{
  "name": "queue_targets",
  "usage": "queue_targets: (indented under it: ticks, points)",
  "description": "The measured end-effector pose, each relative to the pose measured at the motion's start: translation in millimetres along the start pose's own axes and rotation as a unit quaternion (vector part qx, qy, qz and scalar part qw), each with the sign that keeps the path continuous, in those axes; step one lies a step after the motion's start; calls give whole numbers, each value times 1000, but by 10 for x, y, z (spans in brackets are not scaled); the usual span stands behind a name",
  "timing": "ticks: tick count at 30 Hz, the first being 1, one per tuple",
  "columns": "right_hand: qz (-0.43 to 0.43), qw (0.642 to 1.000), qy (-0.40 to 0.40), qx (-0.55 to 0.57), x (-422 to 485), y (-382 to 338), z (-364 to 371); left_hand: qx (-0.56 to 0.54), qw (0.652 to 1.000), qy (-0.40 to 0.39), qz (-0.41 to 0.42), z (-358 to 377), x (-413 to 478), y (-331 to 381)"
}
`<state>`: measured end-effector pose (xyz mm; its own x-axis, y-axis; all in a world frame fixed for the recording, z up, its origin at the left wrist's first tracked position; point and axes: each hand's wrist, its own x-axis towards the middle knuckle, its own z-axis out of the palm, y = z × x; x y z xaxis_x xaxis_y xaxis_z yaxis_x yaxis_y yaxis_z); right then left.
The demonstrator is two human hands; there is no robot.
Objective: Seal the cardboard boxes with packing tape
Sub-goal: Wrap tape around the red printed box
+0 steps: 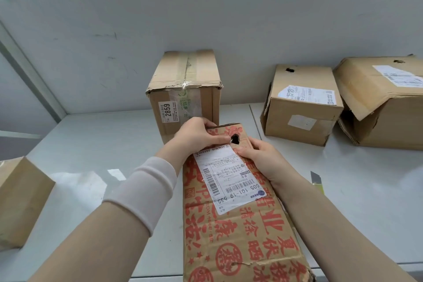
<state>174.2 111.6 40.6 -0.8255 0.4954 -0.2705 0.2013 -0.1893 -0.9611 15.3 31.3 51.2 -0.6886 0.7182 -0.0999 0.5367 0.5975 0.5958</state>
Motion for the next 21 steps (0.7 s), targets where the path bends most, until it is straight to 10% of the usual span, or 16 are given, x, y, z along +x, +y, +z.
queue_targets:
  ticks: [21]
  points:
    - [-2, 999, 16, -47, -2, 30, -39, 14, 1000, 22, -15, 25, -16, 36]
